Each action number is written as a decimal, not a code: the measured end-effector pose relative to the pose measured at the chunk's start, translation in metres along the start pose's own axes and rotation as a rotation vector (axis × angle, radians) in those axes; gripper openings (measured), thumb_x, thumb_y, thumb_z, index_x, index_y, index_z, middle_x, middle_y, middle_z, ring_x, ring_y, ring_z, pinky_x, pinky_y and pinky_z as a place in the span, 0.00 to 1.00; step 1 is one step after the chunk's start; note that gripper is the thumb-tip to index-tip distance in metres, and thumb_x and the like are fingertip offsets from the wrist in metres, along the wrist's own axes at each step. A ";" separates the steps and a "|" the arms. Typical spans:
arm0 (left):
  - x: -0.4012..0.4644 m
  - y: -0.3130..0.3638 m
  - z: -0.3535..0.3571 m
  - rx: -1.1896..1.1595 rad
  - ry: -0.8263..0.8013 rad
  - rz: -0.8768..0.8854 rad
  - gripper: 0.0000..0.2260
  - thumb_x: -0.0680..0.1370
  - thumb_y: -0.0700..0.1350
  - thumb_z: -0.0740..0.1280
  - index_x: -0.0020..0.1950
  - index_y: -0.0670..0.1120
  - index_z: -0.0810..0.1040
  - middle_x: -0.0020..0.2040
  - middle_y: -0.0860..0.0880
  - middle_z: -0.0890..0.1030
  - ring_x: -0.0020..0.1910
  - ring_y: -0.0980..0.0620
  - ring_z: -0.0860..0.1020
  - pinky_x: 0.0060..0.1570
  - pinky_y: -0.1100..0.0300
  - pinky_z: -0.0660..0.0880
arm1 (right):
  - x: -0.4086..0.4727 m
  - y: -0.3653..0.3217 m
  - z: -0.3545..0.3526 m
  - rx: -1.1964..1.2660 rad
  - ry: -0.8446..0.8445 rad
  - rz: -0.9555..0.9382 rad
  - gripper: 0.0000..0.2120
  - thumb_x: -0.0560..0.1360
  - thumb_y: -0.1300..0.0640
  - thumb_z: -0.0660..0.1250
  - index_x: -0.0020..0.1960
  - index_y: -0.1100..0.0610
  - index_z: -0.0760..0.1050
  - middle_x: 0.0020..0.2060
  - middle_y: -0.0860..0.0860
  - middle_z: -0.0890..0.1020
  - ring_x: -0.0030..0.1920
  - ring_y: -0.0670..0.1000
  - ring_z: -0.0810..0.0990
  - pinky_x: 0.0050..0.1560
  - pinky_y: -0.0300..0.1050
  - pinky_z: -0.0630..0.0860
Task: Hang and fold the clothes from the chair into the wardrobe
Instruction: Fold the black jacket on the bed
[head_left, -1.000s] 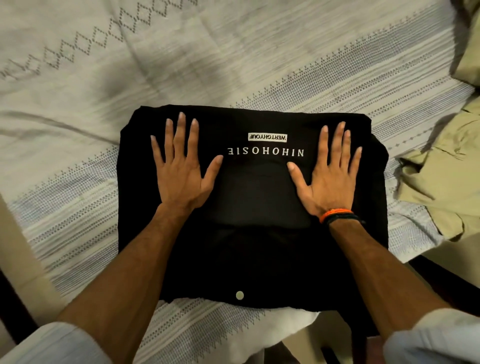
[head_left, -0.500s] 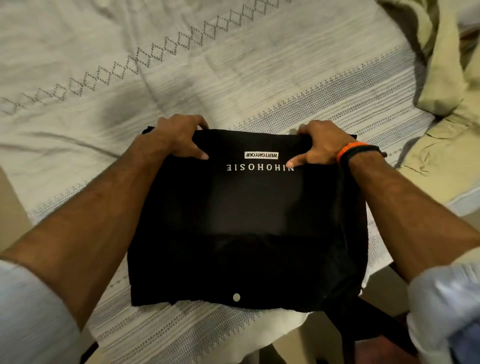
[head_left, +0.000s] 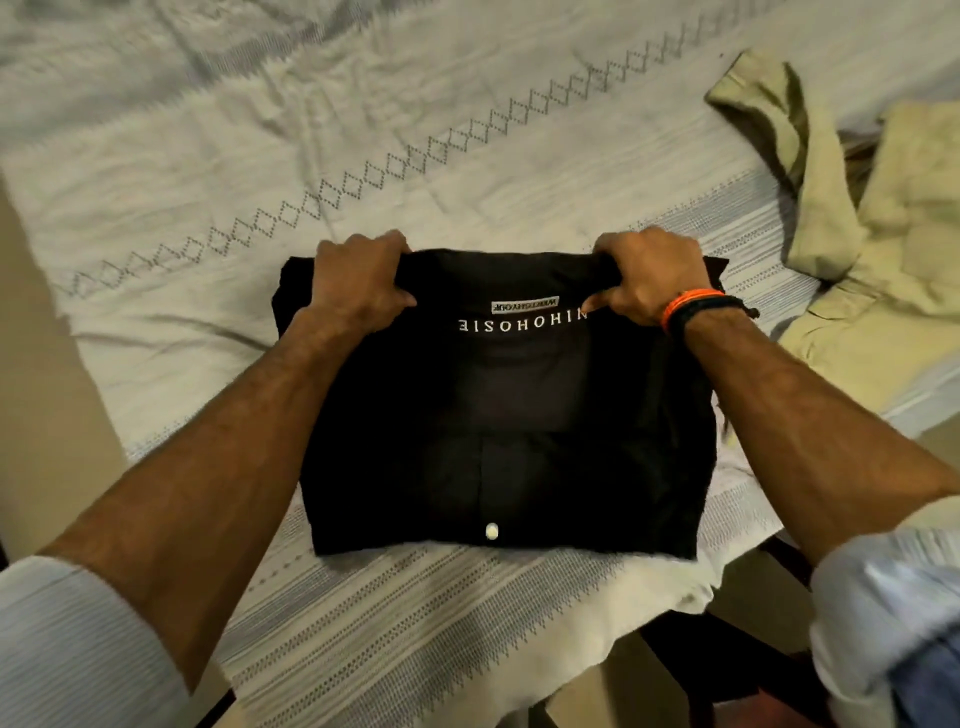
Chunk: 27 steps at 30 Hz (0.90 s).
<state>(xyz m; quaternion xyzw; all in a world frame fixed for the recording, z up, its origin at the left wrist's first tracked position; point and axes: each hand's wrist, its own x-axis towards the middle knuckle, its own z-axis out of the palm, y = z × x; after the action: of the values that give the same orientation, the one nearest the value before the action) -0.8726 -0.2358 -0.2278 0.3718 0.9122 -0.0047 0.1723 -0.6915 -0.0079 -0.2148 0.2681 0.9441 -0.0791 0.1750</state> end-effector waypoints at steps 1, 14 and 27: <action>-0.001 0.000 -0.012 -0.004 0.081 -0.012 0.19 0.74 0.50 0.73 0.62 0.46 0.73 0.51 0.40 0.81 0.55 0.37 0.77 0.60 0.46 0.65 | 0.000 -0.002 -0.013 -0.005 0.064 -0.001 0.25 0.69 0.42 0.76 0.61 0.52 0.75 0.54 0.59 0.81 0.57 0.62 0.78 0.53 0.53 0.71; -0.115 0.001 0.053 -0.016 0.330 0.081 0.29 0.61 0.34 0.74 0.61 0.44 0.75 0.56 0.43 0.80 0.50 0.40 0.78 0.53 0.46 0.70 | -0.102 -0.010 0.069 -0.034 0.427 -0.113 0.29 0.55 0.68 0.73 0.55 0.58 0.76 0.49 0.55 0.83 0.51 0.58 0.80 0.54 0.53 0.65; -0.188 0.008 0.135 -0.094 0.039 0.037 0.39 0.67 0.40 0.70 0.77 0.50 0.63 0.77 0.47 0.60 0.56 0.44 0.74 0.38 0.54 0.77 | -0.164 -0.009 0.153 0.090 0.053 -0.053 0.22 0.62 0.58 0.70 0.56 0.57 0.75 0.75 0.56 0.67 0.72 0.56 0.69 0.70 0.61 0.65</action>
<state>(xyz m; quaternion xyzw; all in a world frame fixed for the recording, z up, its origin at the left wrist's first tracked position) -0.7000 -0.3758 -0.2936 0.3801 0.9075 0.0487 0.1720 -0.5218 -0.1313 -0.2949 0.2526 0.9506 -0.1191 0.1356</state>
